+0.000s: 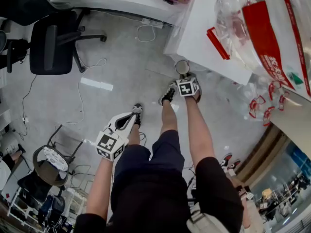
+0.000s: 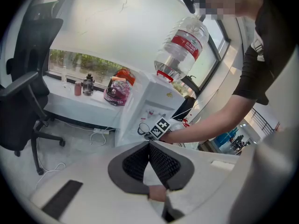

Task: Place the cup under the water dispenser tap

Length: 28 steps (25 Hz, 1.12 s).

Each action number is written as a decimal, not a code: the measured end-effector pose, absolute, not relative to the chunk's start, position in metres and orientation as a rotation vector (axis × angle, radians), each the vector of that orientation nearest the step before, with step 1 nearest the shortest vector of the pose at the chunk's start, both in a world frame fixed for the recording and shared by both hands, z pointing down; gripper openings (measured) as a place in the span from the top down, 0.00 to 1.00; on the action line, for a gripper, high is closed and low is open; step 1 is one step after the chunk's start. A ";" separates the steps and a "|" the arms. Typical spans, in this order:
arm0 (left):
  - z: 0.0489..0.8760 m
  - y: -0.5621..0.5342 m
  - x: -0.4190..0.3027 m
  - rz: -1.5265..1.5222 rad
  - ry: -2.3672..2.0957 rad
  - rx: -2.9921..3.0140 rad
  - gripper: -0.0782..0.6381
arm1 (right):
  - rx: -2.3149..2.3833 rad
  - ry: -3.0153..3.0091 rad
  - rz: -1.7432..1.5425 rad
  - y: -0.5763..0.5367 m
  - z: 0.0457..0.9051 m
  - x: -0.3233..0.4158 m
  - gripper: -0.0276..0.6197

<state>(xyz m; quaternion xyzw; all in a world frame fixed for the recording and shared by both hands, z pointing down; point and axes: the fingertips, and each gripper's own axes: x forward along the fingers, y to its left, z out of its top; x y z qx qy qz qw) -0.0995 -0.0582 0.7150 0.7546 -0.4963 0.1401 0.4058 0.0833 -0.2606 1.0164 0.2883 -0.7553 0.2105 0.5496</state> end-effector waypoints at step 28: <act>0.731 -0.045 -0.088 0.329 -1.255 1.861 0.89 | 0.758 -1.777 0.499 -0.293 1.027 0.080 0.88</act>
